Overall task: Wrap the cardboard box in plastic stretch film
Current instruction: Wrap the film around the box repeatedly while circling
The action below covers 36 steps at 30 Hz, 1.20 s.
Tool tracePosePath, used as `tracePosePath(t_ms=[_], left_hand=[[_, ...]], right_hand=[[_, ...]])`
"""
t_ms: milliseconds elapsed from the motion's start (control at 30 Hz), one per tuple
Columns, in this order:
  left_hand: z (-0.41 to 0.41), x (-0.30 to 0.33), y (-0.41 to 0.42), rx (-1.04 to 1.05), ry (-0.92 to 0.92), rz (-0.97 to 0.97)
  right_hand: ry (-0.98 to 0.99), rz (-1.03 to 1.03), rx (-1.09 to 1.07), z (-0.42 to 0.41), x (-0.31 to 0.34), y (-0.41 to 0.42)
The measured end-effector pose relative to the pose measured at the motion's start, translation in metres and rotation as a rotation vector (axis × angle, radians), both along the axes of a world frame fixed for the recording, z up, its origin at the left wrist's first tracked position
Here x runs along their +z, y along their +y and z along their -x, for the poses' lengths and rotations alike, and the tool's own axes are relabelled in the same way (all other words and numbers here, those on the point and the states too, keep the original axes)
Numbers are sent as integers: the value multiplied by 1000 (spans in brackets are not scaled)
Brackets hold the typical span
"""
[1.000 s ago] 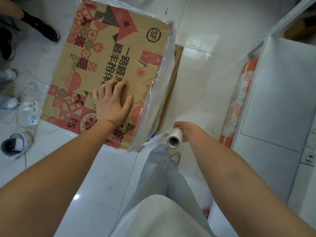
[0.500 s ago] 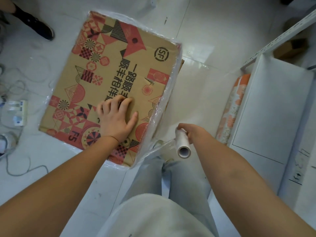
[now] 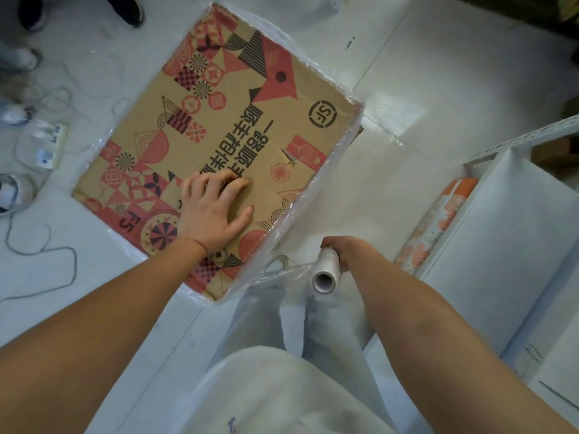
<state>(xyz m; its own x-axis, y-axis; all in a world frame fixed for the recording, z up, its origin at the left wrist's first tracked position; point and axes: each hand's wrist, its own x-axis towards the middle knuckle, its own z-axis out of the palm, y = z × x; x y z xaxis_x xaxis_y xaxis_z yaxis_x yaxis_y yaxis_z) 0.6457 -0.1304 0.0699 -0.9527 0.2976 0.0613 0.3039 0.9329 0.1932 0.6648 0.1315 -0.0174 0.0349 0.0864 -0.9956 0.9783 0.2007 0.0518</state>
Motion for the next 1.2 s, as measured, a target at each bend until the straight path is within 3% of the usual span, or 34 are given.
tracePosePath(t_ms=[133,633,967,1200], left_hand=[[-2,-1,1,15,-8,-5],[-3,0,5,61,-5,19],[-3,-1,4,76,-20,27],[-4,-3,-1,72,-36,26]], right_hand=[[-53,-42,-155,14,-6,20],[-81,139,250,35,-9,22],[-74,83,197,53,-13,34],[-35,71,402,69,-11,28]])
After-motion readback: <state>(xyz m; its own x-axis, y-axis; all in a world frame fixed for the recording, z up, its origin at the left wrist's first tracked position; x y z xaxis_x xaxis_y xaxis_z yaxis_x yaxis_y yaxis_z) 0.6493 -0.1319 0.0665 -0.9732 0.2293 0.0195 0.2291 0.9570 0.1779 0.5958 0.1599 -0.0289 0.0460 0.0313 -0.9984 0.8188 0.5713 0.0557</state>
